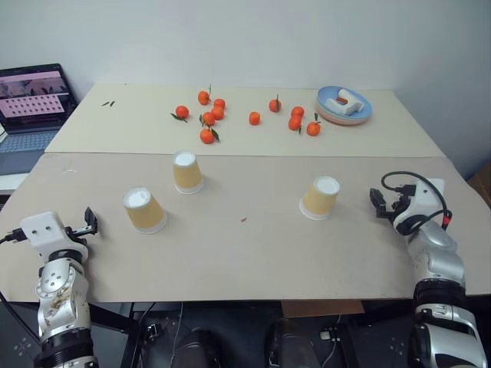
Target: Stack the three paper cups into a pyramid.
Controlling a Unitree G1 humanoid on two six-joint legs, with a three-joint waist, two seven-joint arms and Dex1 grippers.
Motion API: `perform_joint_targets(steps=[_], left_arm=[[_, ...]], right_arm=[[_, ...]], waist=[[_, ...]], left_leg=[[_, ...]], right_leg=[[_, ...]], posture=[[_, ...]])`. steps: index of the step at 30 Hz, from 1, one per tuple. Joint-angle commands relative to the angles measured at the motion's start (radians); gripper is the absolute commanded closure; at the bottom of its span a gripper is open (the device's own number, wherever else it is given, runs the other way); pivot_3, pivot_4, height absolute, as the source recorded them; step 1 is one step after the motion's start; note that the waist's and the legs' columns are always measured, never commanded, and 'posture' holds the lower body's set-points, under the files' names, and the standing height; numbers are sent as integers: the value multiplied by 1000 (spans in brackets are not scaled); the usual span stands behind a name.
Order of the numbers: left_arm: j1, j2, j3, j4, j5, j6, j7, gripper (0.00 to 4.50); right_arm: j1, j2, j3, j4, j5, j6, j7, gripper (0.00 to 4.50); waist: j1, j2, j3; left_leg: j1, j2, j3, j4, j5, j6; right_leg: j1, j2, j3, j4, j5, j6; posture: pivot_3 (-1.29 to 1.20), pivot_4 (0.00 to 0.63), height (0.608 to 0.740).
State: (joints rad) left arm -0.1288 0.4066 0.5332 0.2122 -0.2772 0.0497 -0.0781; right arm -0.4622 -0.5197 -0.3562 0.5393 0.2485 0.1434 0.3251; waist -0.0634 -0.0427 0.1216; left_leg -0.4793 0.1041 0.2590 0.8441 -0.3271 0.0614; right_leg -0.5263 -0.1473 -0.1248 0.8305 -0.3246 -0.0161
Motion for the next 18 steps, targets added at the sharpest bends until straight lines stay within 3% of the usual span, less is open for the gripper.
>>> perform_joint_targets(steps=[1, 5, 8, 13, 18], left_arm=[[-16, 17, -13, -15, -2, -11, -27, 0], [-16, 34, -26, -13, -16, 2, -87, 0], [-9, 48, -21, -12, -14, 14, -105, 0], [-12, 53, -30, -12, -13, 30, -128, 0], [-26, 59, -46, -5, -10, 41, -153, 0]], right_arm=[[-6, -11, -13, -56, 1, -13, -20, 75], [-101, -33, -109, -169, 80, 36, -119, 75], [-226, -19, -94, -423, 336, 234, 5, 75], [-302, -4, 141, -795, 621, 558, 185, 75], [-288, -58, 391, -976, 675, 669, 423, 75]], waist=[[0, 0, 0], [0, 3, 2], [-14, 13, 7], [-7, 13, 5], [13, 12, 5]], left_leg=[[0, 0, 0, 0, 0, 0], [-1, 0, 0, 1, 0, 0], [-5, 1, 0, 6, -1, 1], [-5, 4, -7, 6, -4, -5], [-6, 2, -12, 8, -5, -5]], right_leg=[[0, 0, 0, 0, 0, 0], [-1, 0, 0, 1, 0, 0], [-5, 0, 2, 6, 0, 0], [-3, 4, -4, 8, -9, -7], [0, 2, -10, 7, -10, -8]], posture=[[0, 150, 663], [0, 150, 663], [0, 150, 663], [0, 150, 663], [0, 150, 663]])
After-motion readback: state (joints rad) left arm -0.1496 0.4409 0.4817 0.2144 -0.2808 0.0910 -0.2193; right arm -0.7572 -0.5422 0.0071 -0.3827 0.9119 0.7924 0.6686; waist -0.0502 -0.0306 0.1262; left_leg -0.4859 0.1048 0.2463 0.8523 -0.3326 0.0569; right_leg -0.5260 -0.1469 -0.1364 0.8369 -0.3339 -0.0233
